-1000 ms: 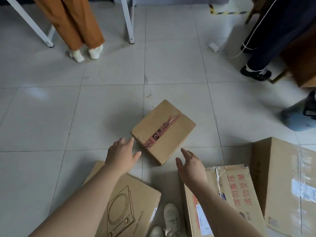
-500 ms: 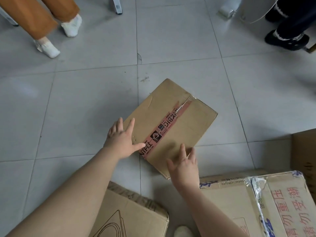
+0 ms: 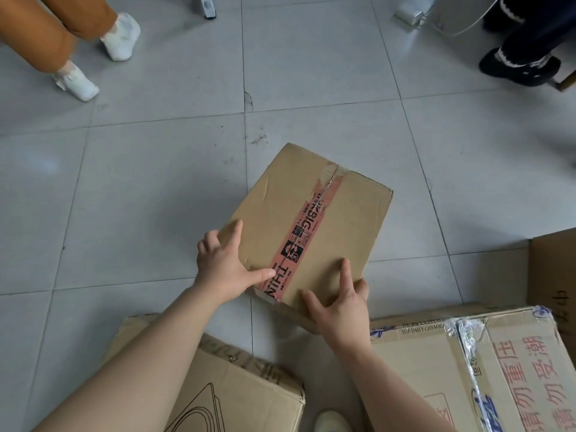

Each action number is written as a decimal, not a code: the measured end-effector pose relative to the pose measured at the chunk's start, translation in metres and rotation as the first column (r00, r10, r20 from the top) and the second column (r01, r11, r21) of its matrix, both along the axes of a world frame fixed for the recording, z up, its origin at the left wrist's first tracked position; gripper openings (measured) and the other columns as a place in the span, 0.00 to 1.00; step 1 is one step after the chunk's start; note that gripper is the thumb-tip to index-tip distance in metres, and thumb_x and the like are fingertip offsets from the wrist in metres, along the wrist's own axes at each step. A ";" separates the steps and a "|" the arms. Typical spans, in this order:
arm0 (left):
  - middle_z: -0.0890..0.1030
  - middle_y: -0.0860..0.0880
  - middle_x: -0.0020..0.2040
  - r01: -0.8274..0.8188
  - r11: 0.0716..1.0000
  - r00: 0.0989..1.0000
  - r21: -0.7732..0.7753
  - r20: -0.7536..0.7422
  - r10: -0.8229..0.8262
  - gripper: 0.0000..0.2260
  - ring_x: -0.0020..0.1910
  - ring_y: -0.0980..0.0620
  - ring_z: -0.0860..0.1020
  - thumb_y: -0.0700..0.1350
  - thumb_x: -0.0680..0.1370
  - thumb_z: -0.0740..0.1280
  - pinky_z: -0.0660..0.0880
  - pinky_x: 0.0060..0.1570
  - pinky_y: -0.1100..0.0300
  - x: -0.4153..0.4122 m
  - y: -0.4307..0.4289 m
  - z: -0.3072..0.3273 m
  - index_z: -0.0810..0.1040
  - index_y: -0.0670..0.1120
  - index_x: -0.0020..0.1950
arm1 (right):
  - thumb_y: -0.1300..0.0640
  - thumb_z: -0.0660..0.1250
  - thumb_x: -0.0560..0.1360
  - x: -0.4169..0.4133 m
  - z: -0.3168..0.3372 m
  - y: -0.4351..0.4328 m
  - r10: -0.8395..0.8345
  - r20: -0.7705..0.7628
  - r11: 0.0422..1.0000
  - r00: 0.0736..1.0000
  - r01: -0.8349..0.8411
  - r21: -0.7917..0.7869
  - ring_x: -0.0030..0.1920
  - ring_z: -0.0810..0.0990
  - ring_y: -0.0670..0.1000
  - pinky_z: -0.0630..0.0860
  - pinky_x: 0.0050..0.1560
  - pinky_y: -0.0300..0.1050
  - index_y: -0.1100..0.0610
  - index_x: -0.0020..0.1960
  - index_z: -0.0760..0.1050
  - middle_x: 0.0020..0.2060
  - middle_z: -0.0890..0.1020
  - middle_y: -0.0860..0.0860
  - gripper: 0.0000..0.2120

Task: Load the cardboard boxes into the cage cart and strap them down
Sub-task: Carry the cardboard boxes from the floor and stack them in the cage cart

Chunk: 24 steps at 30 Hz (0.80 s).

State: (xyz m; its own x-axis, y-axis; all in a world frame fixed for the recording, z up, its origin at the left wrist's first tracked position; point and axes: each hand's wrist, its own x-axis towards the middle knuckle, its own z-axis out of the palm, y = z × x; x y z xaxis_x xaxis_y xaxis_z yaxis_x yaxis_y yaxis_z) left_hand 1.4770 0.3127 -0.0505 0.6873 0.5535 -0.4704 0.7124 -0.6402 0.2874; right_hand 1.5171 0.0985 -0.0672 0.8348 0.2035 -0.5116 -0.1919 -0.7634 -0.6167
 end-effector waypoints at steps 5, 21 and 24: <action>0.58 0.44 0.68 -0.074 0.997 0.995 -0.006 0.062 0.074 0.51 0.68 0.42 0.56 0.72 0.62 0.68 0.61 0.69 0.47 -0.014 -0.016 0.058 0.51 0.52 0.78 | 0.34 0.68 0.67 0.007 0.062 -0.006 0.028 0.043 0.999 0.999 -0.027 -0.024 0.60 0.76 0.56 0.70 0.64 0.45 0.47 0.76 0.56 0.70 0.60 0.57 0.43; 0.62 0.43 0.69 -0.483 0.858 0.823 -0.174 0.245 0.513 0.49 0.65 0.42 0.70 0.66 0.62 0.74 0.72 0.59 0.50 -0.151 -0.086 0.401 0.57 0.52 0.77 | 0.36 0.69 0.67 -0.034 0.418 -0.025 0.461 0.332 0.884 0.823 -0.461 -0.085 0.65 0.69 0.54 0.72 0.65 0.49 0.46 0.75 0.56 0.69 0.60 0.54 0.42; 0.62 0.43 0.69 -0.550 0.819 0.761 -0.162 0.306 0.572 0.49 0.67 0.43 0.66 0.65 0.62 0.74 0.71 0.60 0.48 -0.182 -0.102 0.457 0.57 0.52 0.77 | 0.35 0.68 0.68 -0.055 0.472 -0.031 0.519 0.327 0.848 0.790 -0.523 -0.084 0.66 0.69 0.55 0.71 0.66 0.50 0.46 0.76 0.55 0.71 0.59 0.54 0.43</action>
